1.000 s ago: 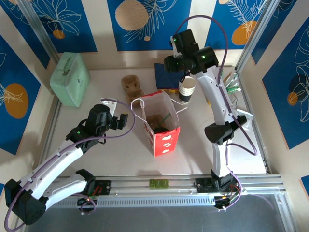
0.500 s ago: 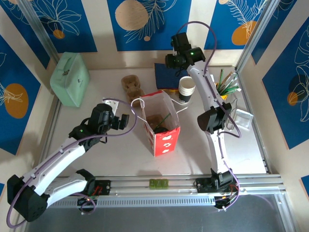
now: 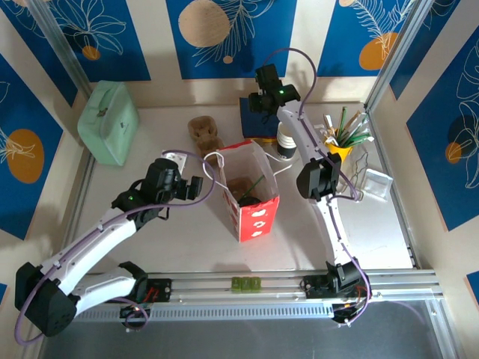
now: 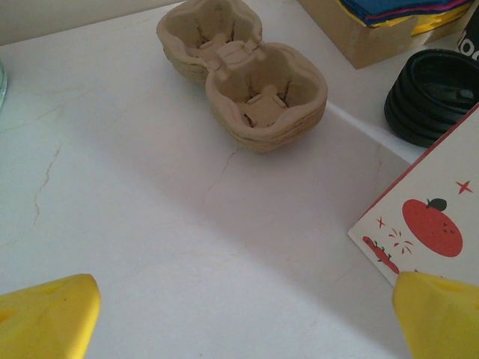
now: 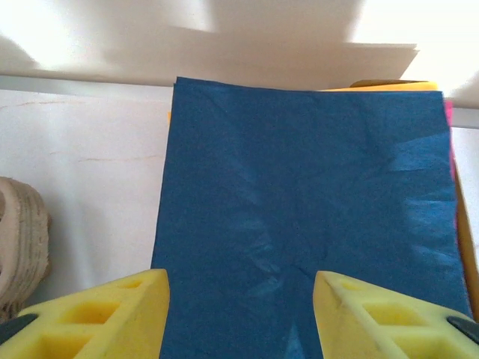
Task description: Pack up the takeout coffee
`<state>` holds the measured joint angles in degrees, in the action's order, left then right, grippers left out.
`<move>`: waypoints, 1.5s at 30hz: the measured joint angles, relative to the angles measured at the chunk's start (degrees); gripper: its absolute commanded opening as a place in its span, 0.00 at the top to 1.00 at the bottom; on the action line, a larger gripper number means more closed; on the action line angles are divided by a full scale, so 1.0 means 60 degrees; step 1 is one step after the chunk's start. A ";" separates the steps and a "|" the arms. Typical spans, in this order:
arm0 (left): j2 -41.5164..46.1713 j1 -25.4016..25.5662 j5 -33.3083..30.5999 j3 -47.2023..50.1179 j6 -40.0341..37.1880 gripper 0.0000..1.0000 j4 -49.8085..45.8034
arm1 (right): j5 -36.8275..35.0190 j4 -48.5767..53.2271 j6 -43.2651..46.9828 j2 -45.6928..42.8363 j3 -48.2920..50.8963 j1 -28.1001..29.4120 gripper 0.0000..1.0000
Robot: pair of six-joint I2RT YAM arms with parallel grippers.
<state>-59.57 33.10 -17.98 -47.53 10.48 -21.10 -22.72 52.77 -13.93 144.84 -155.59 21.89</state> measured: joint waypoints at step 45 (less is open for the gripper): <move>-0.0182 0.0000 -0.0004 -0.0029 0.0204 0.00 -0.0135 | -0.0845 -0.0561 0.0288 0.1628 -0.0098 0.0025 0.31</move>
<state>-60.66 33.10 -18.00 -47.70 11.70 -21.91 -27.79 49.41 -12.21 154.61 -156.18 22.04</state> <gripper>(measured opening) 0.999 0.689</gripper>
